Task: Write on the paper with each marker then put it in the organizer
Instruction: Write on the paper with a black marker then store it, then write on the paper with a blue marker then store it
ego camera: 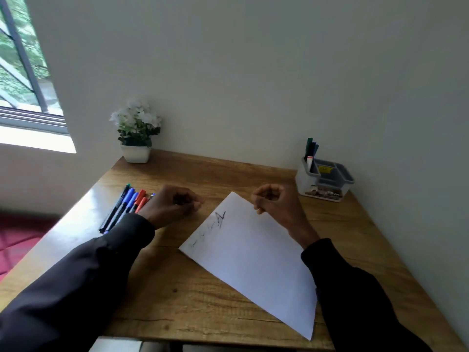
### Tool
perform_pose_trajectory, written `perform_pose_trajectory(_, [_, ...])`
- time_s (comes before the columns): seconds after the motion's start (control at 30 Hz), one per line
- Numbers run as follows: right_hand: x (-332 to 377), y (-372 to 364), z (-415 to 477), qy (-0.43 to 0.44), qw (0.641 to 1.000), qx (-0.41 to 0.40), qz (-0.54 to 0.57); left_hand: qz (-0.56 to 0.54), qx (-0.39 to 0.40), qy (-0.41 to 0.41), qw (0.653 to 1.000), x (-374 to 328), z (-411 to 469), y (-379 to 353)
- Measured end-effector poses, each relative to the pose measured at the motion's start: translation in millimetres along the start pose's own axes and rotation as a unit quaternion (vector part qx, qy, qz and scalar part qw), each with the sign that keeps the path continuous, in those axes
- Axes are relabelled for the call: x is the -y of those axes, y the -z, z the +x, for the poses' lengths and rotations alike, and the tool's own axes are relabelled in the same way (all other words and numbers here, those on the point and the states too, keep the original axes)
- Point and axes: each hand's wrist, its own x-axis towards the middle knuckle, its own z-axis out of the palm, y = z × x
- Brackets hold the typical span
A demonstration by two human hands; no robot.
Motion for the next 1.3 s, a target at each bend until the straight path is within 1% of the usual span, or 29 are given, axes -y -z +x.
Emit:
perform_pose_trajectory(0.1, [-0.9, -15.8, -5.7, 0.009, 0.998, 0.060, -0.023, -0.068, -0.064, 0.004, 0.996, -1.5, -13.6, 9.4])
perform_pose_trajectory(0.23, [-0.8, -28.9, -9.9, 0.034, 0.991, 0.093, -0.085, -0.142, -0.149, 0.003, 0.979, 1.9, -26.7, 28.8])
perform_pose_trajectory(0.33, [5.4, -36.2, -11.2, 0.036, 0.989, 0.108, -0.097, -0.247, -0.204, 0.001, 0.947, 5.7, -36.5, 43.0])
perform_pose_trajectory(0.4, [12.1, -42.1, -9.9, 0.037, 0.987, 0.119, -0.103, -0.293, -0.224, 0.005, 0.929, 7.0, -41.0, 50.5])
perform_pose_trajectory(0.53, [34.2, -62.1, -3.4, 0.075, 0.976, 0.148, -0.141, -0.317, -0.236, -0.003, 0.919, 11.7, -45.8, 63.6])
perform_pose_trajectory(0.67, [59.0, -95.3, 1.8, 0.154, 0.957, 0.188, -0.156, -0.335, -0.239, 0.010, 0.911, 19.1, -49.6, 68.0])
perform_pose_trajectory(0.77, [72.0, -125.1, 1.3, 0.227, 0.929, 0.237, -0.172, -0.342, -0.244, 0.023, 0.907, 20.7, -51.6, 66.2])
perform_pose_trajectory(0.87, [80.2, -150.1, 0.1, 0.307, 0.886, 0.290, -0.190, -0.341, -0.242, 0.019, 0.908, 22.2, -51.9, 66.1])
perform_pose_trajectory(0.93, [80.1, -161.9, -0.4, 0.341, 0.865, 0.315, -0.192, -0.345, -0.238, 0.013, 0.908, 22.2, -52.2, 66.2])
perform_pose_trajectory(1.1, [69.9, -173.0, -1.5, 0.353, 0.848, 0.336, -0.209, -0.346, -0.234, 0.009, 0.908, 19.5, -51.8, 63.4])
perform_pose_trajectory(1.3, [57.0, -166.2, 2.7, 0.352, 0.846, 0.301, -0.263, -0.339, -0.232, 0.016, 0.912, 17.0, -52.4, 60.2])
